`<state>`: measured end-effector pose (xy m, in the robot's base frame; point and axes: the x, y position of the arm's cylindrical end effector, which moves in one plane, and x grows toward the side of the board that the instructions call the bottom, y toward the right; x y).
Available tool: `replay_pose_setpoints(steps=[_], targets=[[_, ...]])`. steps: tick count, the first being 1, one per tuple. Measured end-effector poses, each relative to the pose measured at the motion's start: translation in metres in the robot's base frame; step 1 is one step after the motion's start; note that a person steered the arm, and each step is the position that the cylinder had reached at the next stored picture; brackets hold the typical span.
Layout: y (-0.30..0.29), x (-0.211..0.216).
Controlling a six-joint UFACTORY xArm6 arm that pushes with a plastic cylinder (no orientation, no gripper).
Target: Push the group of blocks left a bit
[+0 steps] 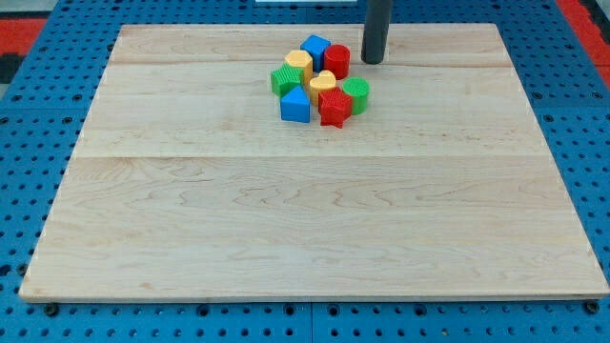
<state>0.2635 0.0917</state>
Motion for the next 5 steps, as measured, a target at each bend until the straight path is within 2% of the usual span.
replay_pose_setpoints(steps=[2, 5], targets=[[-0.047, 0.029], [-0.127, 0.032]])
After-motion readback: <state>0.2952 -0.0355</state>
